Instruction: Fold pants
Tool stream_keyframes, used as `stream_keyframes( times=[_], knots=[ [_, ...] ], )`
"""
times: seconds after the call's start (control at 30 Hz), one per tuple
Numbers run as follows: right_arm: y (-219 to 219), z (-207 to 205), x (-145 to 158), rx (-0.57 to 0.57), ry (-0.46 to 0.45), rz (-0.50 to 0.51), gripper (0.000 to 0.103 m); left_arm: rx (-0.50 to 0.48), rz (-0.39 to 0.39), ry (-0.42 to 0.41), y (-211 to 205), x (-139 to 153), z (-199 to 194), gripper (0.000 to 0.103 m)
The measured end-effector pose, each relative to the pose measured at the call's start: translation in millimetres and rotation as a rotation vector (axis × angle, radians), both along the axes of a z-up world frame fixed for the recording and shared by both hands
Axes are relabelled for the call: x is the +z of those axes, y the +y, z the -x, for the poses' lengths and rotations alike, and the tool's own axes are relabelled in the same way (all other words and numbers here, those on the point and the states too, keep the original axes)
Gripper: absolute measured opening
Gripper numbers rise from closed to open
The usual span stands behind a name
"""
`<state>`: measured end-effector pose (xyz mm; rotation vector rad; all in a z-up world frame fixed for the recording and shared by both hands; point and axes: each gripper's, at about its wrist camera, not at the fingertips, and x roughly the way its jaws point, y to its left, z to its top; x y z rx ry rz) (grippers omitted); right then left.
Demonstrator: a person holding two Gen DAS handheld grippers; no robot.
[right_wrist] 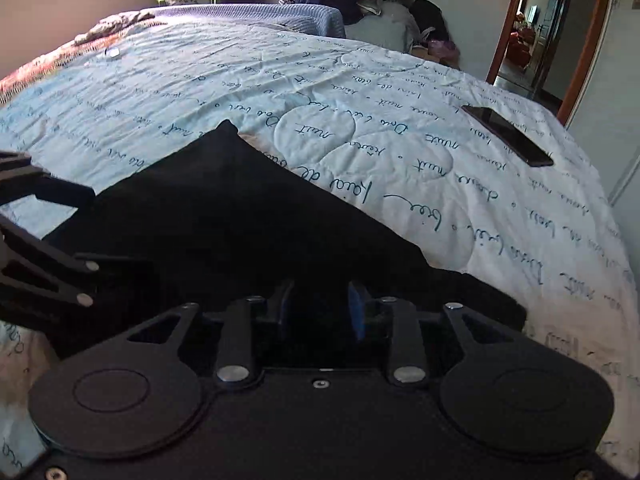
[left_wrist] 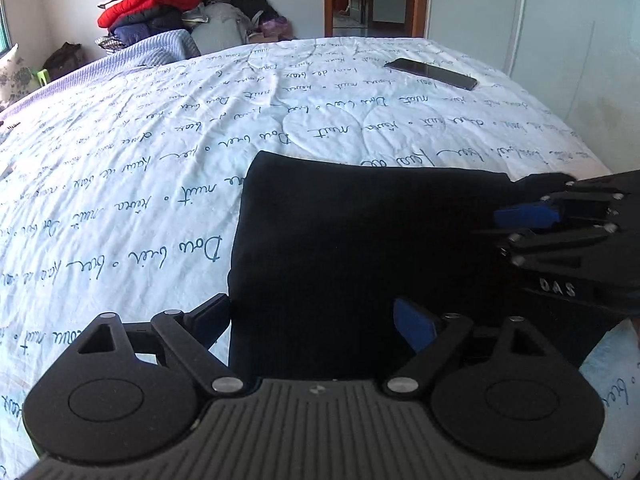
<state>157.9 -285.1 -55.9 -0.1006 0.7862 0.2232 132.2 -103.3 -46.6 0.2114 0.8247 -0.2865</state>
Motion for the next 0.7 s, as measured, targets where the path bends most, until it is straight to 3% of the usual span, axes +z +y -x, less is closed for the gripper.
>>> stream_keyframes(
  times=[0.17, 0.3, 0.37, 0.6, 0.63, 0.7],
  knots=[
    [5.4, 8.0, 13.7, -0.031, -0.063, -0.01, 0.037, 0.008, -0.053, -0.025, -7.5, 2.0, 4.8, 0.096],
    [-0.5, 44.4, 27.3, -0.066, -0.119, -0.005, 0.041, 0.014, -0.079, -0.041, -11.7, 2.0, 6.2, 0.097],
    [-5.8, 63.3, 29.4, -0.078, -0.125, -0.007, 0.048, 0.018, -0.085, -0.046, -13.7, 1.5, 6.4, 0.097],
    [-6.0, 77.5, 0.3, -0.118, -0.108, 0.055, 0.058, 0.056, -0.093, -0.062, -18.3, -2.8, 6.8, 0.102],
    [-4.9, 76.3, -1.2, -0.133, -0.119, 0.074, 0.064, 0.061, -0.092, -0.06, -18.8, -3.8, 6.1, 0.102],
    [-4.9, 78.2, 4.0, -0.165, -0.124, 0.072, 0.067, 0.067, -0.092, -0.056, -18.7, -3.4, 6.3, 0.102]
  ],
)
